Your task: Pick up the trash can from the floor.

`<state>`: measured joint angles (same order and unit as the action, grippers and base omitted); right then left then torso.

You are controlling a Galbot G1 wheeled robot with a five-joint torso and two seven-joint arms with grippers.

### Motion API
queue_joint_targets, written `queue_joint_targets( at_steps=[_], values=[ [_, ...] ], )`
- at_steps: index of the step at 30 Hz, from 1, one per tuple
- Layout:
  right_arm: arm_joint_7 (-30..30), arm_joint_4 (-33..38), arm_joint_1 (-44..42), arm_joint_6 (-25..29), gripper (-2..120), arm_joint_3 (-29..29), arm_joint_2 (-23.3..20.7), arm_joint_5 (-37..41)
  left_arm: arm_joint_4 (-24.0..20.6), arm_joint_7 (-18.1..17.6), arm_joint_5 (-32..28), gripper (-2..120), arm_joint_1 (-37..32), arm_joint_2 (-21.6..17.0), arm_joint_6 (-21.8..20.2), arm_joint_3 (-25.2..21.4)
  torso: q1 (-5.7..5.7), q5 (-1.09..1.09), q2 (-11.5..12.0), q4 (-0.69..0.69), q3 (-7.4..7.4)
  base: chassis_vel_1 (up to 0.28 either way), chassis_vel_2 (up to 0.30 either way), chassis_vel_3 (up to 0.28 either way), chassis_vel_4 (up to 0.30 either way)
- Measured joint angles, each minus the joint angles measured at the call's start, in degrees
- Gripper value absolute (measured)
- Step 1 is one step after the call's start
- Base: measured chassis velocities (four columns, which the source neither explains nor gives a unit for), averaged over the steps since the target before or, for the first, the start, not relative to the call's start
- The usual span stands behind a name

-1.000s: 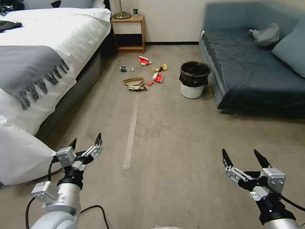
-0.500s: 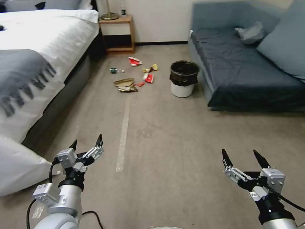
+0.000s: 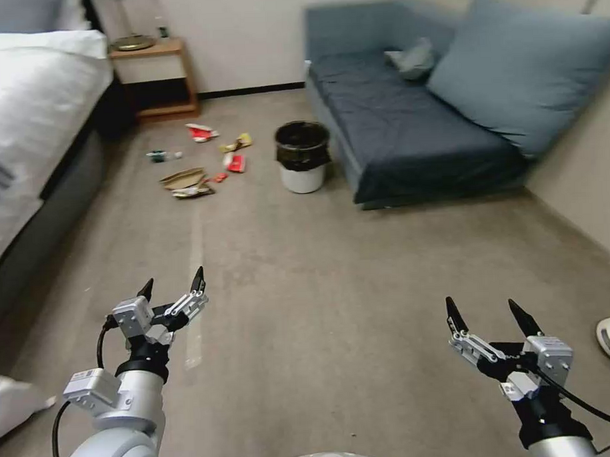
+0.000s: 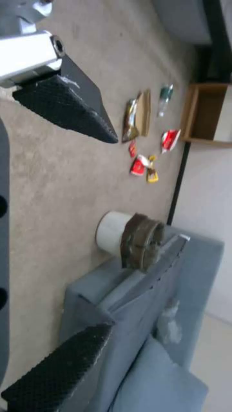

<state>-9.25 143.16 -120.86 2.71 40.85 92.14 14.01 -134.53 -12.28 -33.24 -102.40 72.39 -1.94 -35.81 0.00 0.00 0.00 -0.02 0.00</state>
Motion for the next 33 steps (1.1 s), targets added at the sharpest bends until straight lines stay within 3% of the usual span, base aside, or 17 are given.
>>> queue_joint_targets(
  at_steps=[6,33],
  values=[
    [-0.6,0.0,0.3,0.1,100,0.1,0.0,-0.1,0.0,-0.2,-0.2,100,0.3,-0.1,-0.5,0.1,0.00,0.00,0.0,0.05,0.00,-0.016,-0.022,-0.025,-0.026],
    [-3.5,-1.8,2.3,1.5,100,1.3,0.0,0.7,2.9,-0.4,-1.2,100,2.1,-1.2,-1.2,0.3,0.00,0.00,0.0,0.02,0.00,-0.013,0.011,0.014,-0.012]
  ],
)
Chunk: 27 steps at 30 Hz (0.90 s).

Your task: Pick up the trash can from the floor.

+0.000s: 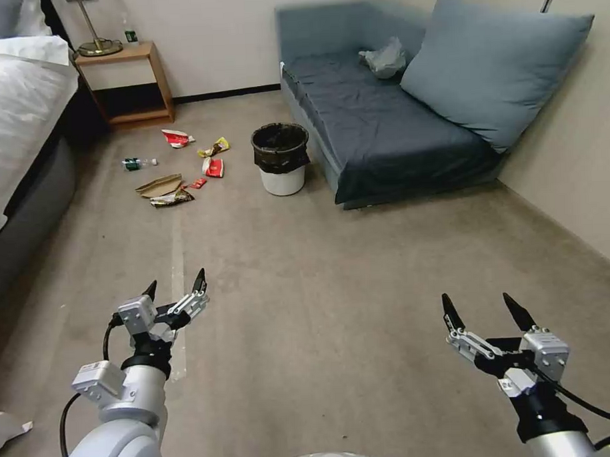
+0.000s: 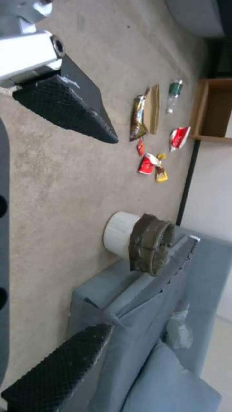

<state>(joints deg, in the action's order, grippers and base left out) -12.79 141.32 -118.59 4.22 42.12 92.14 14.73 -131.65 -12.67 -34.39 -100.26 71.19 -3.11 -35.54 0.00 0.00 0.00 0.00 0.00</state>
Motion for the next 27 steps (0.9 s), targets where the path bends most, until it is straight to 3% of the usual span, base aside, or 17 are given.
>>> queue_joint_targets(
  at_steps=[27],
  values=[
    [-0.9,-0.7,0.6,0.5,100,0.7,0.0,0.7,-1.0,-0.7,-0.8,100,-0.2,0.7,-0.7,0.1,0.00,0.00,0.0,0.00,0.00,-0.088,0.090,0.088,-0.092]
  ],
)
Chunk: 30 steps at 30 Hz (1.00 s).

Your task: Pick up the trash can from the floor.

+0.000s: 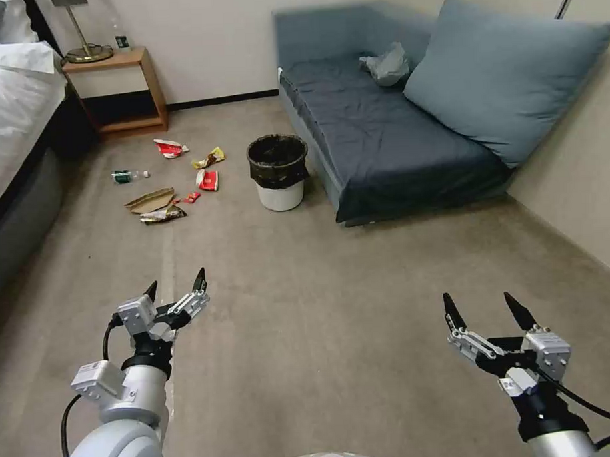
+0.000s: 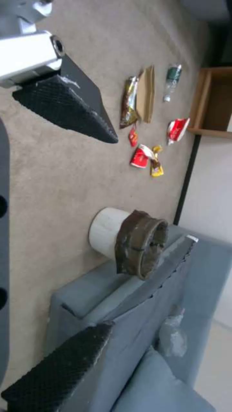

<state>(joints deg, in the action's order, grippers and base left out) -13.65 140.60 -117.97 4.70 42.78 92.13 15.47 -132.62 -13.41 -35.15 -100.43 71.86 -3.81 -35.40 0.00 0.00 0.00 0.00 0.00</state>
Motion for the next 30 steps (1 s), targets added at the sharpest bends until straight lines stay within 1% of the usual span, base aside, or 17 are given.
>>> queue_joint_targets(
  at_steps=[30],
  values=[
    [-0.9,-0.3,0.8,-0.1,100,0.4,0.0,0.1,0.2,0.0,0.0,100,0.3,-0.2,-0.1,0.1,0.00,0.01,0.0,0.00,0.00,-0.160,0.157,0.159,-0.153]
  ],
)
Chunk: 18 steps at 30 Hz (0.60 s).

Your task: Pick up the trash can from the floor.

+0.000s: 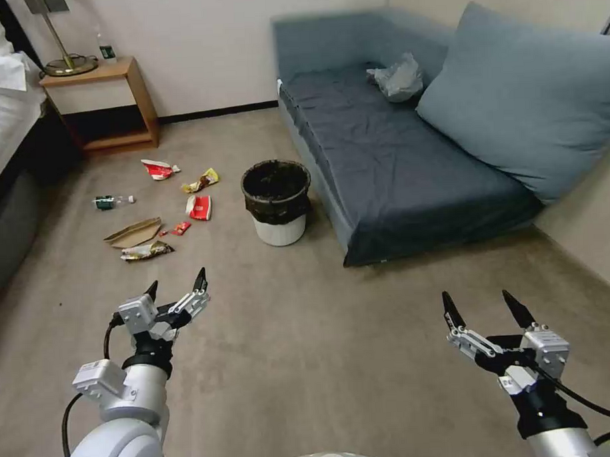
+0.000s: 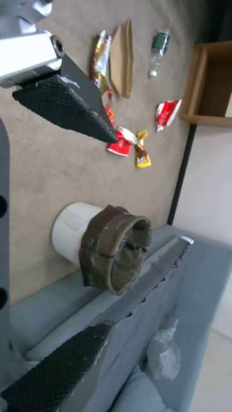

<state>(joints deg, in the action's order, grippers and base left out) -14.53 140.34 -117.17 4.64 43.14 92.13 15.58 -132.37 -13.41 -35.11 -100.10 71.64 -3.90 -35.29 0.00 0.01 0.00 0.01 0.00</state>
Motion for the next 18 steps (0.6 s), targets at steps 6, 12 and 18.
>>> queue_joint_targets(
  at_steps=[6,12,18],
  values=[
    [0.0,0.0,0.1,0.0,100,0.0,0.0,0.0,0.0,0.0,0.0,100,0.0,0.0,0.0,0.0,0.00,-0.01,0.0,-0.01,0.00,-0.160,0.158,0.160,-0.157],
    [0.0,0.0,0.1,-0.1,100,0.4,0.0,0.0,0.0,0.0,0.0,100,0.0,0.1,0.0,0.0,0.00,0.00,0.0,0.00,0.00,-0.171,0.182,0.173,-0.176],
    [0.0,0.0,0.1,-0.1,100,0.9,0.0,0.3,0.0,0.1,0.0,100,0.1,0.1,0.0,0.0,0.00,0.00,0.0,-0.01,0.00,-0.191,0.169,0.175,-0.179]
  ],
)
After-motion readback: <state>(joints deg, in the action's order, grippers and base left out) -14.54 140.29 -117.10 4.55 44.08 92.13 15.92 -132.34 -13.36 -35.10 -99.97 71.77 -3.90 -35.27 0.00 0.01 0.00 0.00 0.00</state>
